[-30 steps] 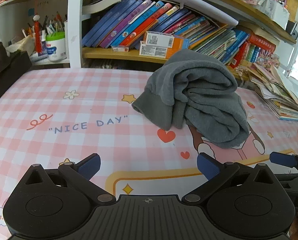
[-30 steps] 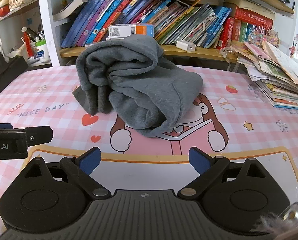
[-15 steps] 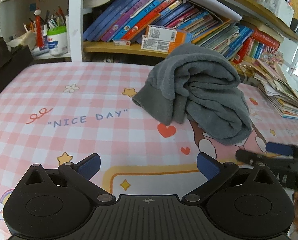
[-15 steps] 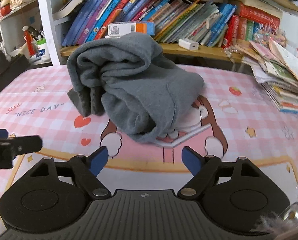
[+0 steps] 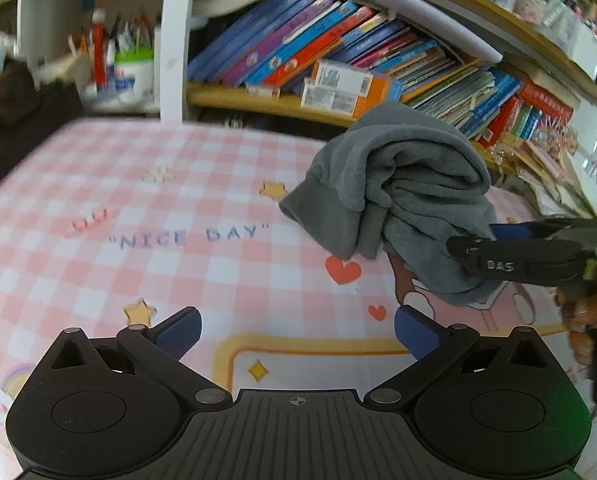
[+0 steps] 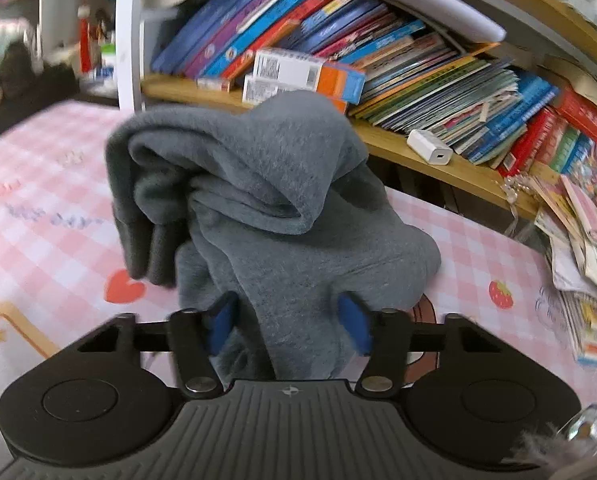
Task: Fold clothes
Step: 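Grasp the grey sweatshirt with the right gripper and lift it, then lift the sweatshirt with the right gripper while the left gripper approaches its hem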
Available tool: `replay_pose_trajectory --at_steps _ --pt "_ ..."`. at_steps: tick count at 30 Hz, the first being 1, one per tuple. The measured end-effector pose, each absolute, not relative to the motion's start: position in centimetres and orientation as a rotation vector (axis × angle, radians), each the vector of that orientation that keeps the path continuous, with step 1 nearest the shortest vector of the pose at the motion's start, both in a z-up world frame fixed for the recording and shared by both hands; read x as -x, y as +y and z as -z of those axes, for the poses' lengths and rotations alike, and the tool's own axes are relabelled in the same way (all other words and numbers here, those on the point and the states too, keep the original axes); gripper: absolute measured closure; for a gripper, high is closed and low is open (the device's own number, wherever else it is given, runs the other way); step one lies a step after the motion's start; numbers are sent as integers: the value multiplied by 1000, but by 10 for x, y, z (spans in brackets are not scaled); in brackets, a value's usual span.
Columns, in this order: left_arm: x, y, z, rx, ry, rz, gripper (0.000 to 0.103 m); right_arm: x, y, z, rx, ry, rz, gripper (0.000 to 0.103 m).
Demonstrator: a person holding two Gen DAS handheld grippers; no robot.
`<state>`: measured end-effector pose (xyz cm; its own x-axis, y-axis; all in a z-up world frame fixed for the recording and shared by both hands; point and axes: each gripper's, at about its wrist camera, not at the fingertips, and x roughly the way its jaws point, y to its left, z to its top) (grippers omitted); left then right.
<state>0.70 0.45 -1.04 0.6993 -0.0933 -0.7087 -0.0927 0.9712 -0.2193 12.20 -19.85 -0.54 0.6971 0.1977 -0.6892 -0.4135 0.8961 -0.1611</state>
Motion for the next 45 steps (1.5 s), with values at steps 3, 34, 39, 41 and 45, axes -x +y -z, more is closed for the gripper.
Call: replay_pose_trajectory --at_steps 3,34,39,41,45 --pt "-7 14 12 276 812 -23 0 -123 -199 9 310 751 -346 75" --pt "60 145 -15 568 583 -126 0 -54 -186 -174 -717 447 -717 89" --pt "63 172 -7 651 568 -154 0 -23 -193 -87 -534 813 -479 89" --pt "60 180 -1 690 591 -153 0 -8 -186 -36 -461 996 -389 89" --pt "53 173 3 671 626 -83 1 14 -168 3 -448 1105 -361 89"
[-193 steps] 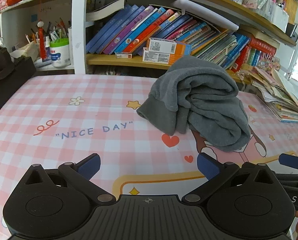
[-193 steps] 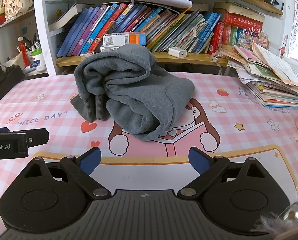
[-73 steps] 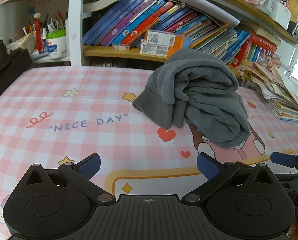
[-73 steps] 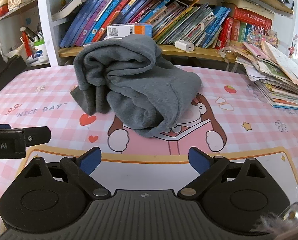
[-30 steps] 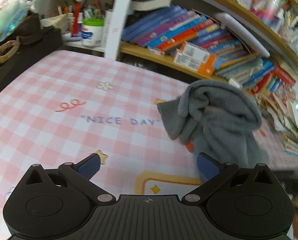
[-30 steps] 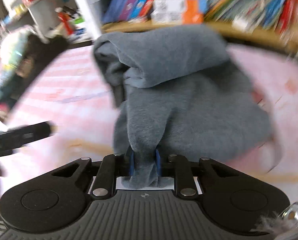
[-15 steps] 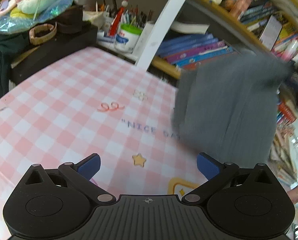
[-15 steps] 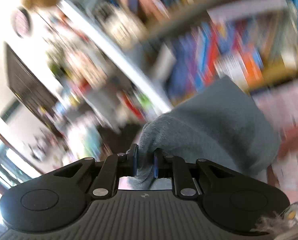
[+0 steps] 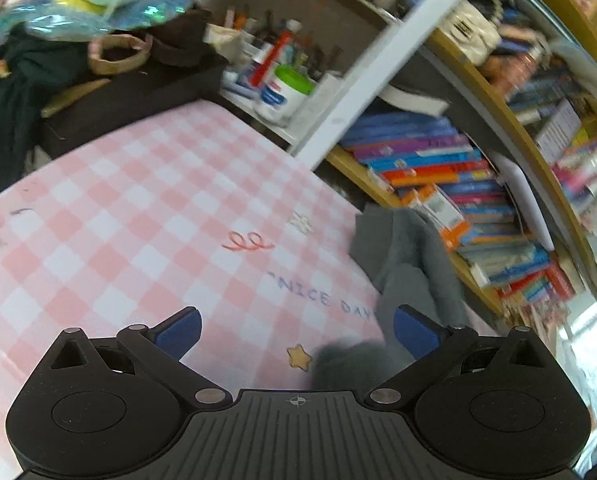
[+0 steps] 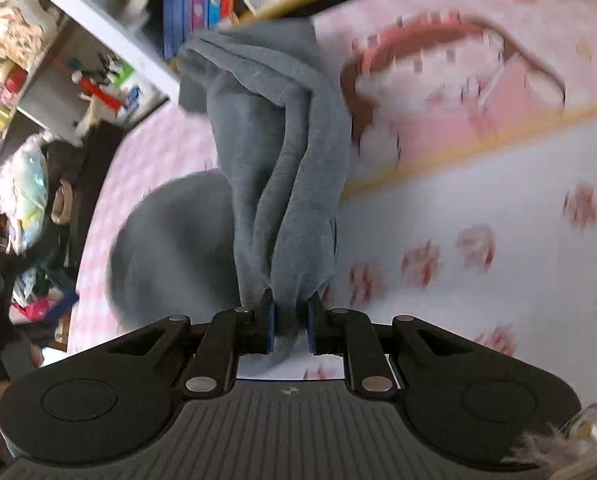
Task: Fold clothes
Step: 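Lift the sweatshirt with the right gripper while the left gripper approaches its hem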
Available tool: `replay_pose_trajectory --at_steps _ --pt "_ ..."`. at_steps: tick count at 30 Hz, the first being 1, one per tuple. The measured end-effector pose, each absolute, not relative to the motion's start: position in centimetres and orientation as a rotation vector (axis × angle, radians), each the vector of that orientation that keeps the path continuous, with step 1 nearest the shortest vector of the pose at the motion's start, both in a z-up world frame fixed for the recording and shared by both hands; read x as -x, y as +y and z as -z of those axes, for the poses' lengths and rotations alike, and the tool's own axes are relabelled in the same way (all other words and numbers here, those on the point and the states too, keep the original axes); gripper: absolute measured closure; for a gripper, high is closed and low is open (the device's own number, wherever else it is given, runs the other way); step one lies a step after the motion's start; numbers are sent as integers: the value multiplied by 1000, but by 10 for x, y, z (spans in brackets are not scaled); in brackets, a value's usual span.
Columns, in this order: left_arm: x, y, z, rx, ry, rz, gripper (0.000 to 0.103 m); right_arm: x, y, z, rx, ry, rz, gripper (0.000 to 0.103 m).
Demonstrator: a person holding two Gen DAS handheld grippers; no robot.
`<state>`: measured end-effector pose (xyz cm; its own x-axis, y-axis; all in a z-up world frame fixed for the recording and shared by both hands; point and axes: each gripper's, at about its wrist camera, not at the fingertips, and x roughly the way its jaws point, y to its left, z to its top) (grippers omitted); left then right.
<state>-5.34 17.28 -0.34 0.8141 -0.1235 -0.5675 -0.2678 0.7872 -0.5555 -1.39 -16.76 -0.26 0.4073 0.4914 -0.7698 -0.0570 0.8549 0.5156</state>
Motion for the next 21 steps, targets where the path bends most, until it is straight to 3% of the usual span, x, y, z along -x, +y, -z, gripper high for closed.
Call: replay_pose_trajectory --at_steps 5,9,17,21 --pt "41 148 5 571 684 49 8 20 -150 0 -360 1091 -387 87" --pt "40 137 3 513 701 98 13 28 -153 -7 -330 1040 -357 76" --pt "51 107 -9 320 717 302 13 2 -158 -31 -235 896 -314 62" --pt "55 85 -12 228 722 392 13 -39 -150 -34 -173 870 -281 60"
